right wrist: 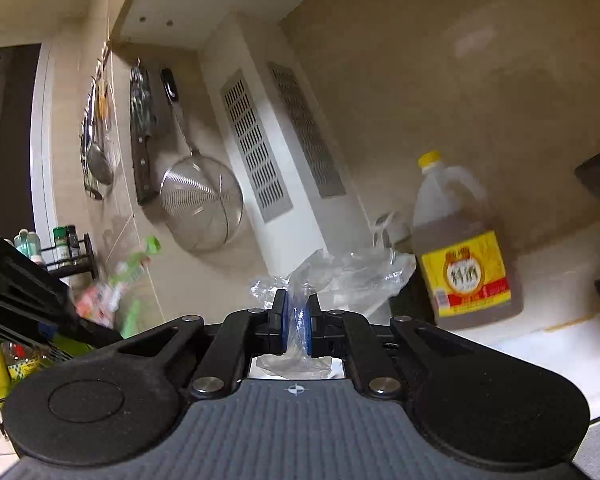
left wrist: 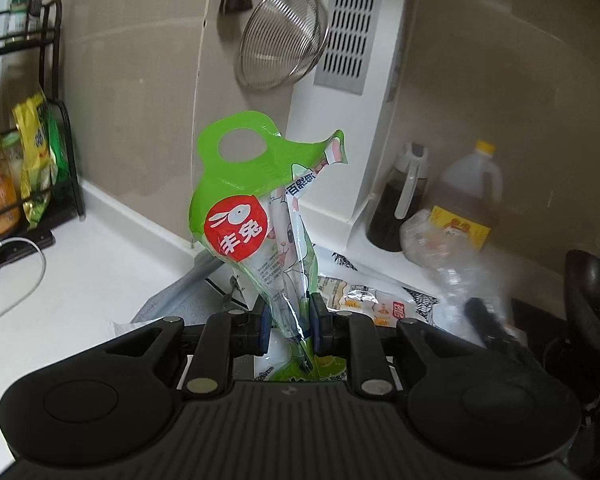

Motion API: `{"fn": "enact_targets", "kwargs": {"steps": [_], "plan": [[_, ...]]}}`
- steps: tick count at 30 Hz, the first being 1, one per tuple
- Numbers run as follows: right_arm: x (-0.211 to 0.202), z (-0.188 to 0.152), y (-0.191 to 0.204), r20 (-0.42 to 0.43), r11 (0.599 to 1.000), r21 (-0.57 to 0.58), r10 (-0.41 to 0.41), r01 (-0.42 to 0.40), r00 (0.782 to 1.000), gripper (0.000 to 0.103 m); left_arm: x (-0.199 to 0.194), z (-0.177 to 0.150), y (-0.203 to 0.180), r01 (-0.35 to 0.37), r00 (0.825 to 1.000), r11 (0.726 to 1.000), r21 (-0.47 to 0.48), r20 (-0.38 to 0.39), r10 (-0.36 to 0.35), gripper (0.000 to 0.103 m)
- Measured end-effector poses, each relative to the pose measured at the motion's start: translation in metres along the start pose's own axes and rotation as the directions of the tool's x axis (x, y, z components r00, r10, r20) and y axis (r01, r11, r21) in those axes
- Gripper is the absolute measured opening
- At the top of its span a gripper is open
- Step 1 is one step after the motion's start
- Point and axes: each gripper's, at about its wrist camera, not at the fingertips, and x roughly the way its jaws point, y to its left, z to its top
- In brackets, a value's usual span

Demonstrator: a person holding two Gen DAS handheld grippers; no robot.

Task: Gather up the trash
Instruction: 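Grasp the green snack bag with the left tool while the right tool grasps a clear plastic bag, then lift the green snack bag and clear plastic bag off the mat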

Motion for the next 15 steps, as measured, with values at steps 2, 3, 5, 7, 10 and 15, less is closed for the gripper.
{"fn": "enact_targets", "kwargs": {"steps": [2,3,5,7,10,15], "plan": [[0.004,-0.001,0.000,-0.024,1.000,-0.003,-0.001,0.001,1.000,0.009,-0.011,-0.007,-0.001,0.000,1.000,1.000,0.015,0.009,0.000,0.021],[0.005,-0.002,0.000,-0.030,1.000,-0.007,-0.001,0.001,1.000,0.009,-0.017,-0.011,-0.001,-0.002,1.000,1.000,0.021,0.010,0.002,0.021],[0.005,-0.004,0.002,-0.042,1.000,-0.018,0.002,-0.003,0.999,0.009,-0.027,-0.022,0.002,-0.004,1.000,1.000,0.024,0.005,0.004,0.021],[0.006,-0.007,0.003,-0.055,1.000,-0.025,0.003,-0.004,0.999,0.009,-0.041,-0.036,0.007,-0.003,1.000,1.000,0.018,-0.014,0.003,0.021],[0.006,-0.010,0.005,-0.065,0.999,-0.039,0.006,-0.009,0.998,0.009,-0.070,-0.064,0.021,-0.003,1.000,1.000,0.008,-0.027,0.004,0.021],[0.005,-0.019,0.010,-0.072,0.993,-0.115,-0.019,0.011,0.997,0.009,-0.123,-0.128,0.052,-0.015,0.997,1.000,0.024,-0.079,0.017,0.021]]}}
